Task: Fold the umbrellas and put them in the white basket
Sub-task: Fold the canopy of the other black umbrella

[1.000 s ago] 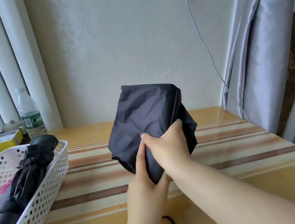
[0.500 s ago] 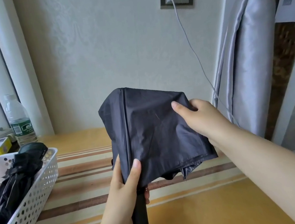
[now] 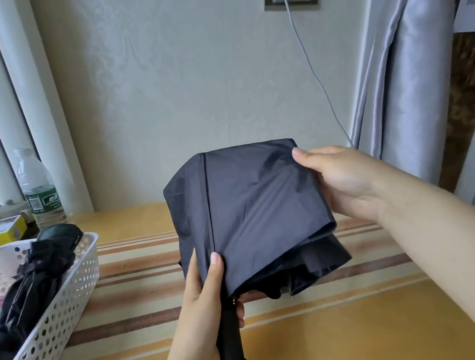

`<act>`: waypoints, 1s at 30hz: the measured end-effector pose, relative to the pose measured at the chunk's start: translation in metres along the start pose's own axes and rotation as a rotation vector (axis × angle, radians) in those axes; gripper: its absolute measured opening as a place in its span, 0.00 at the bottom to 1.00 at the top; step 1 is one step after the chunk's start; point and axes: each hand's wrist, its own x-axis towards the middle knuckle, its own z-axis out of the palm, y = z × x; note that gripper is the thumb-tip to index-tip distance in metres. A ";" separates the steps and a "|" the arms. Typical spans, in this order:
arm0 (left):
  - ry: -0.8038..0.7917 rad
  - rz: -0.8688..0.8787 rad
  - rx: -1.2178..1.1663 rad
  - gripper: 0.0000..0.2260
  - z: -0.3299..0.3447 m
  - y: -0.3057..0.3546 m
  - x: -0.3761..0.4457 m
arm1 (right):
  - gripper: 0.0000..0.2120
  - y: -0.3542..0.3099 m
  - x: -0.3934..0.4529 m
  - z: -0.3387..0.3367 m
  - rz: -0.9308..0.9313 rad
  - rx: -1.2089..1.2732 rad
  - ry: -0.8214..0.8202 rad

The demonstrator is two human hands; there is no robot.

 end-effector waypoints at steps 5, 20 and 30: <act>0.015 0.015 0.009 0.12 0.000 -0.003 0.001 | 0.15 0.005 0.003 -0.003 0.038 0.114 0.107; 0.084 0.064 0.088 0.22 -0.003 -0.010 0.008 | 0.18 0.016 -0.003 -0.006 0.188 0.181 -0.160; 0.108 0.078 0.110 0.23 -0.003 -0.010 0.009 | 0.27 0.087 -0.017 0.029 0.303 0.408 -0.469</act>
